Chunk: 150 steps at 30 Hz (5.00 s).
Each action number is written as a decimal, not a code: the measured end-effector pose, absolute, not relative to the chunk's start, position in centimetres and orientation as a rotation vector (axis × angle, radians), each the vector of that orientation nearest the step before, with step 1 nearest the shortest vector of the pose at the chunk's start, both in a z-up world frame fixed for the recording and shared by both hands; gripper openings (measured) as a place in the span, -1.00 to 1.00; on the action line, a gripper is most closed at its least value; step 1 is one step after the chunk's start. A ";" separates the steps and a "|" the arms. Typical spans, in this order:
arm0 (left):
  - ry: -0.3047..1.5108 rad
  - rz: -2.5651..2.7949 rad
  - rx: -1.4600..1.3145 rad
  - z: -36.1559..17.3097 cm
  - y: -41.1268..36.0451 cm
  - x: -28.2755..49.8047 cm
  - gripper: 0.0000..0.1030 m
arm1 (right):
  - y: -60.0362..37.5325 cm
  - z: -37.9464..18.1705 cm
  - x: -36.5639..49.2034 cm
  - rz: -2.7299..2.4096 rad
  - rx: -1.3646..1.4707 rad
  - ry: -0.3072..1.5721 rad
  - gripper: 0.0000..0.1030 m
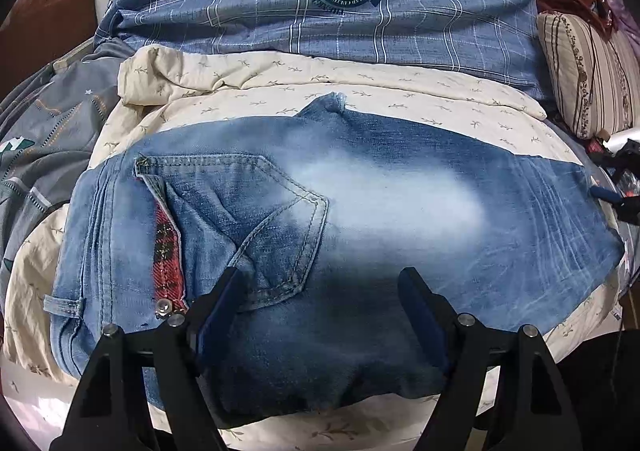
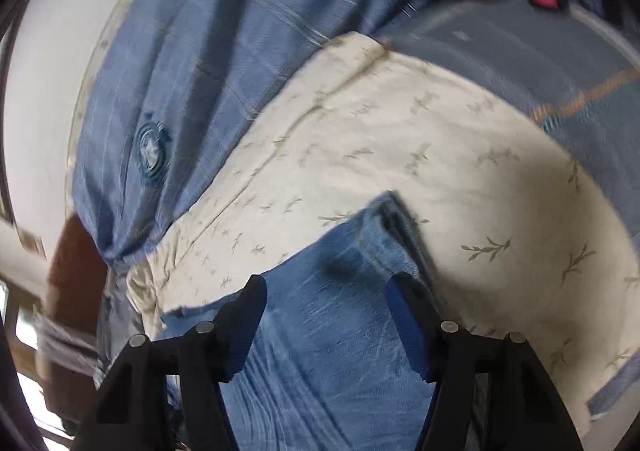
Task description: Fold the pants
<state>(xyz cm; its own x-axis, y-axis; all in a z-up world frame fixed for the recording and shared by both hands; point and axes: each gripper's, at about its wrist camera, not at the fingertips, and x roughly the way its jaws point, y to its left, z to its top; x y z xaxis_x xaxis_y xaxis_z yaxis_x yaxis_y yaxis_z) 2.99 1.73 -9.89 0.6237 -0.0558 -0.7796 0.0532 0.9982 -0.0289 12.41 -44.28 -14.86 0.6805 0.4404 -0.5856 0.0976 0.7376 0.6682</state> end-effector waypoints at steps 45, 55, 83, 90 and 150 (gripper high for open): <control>0.881 -0.135 -0.016 -7.4 -2.5 2.0 0.55 | -46.6 -17.1 -0.2 0.166 0.924 0.804 0.53; 0.937 -0.202 -0.038 -8.4 -7.8 3.5 0.55 | -47.3 -21.2 2.7 0.179 1.096 0.860 0.52; 0.938 -0.202 0.164 -11.6 -12.9 5.2 0.56 | -45.1 -18.3 4.7 -0.005 0.761 0.927 -0.33; 0.933 -0.220 0.120 -10.9 -11.9 5.3 0.59 | -45.5 -19.5 5.1 0.013 0.848 0.964 0.33; 1.078 -0.213 -0.287 -10.4 0.1 13.7 -0.77 | -24.9 -19.1 4.1 0.615 0.527 0.876 0.39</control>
<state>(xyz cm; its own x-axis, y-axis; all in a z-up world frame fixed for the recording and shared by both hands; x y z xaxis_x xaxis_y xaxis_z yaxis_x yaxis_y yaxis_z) 13.70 0.06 -10.44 0.4581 -0.3087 -0.8336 0.0310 0.9427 -0.3321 4.06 -24.89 -19.06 0.4920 0.6841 -0.5385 -0.2745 0.7089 0.6497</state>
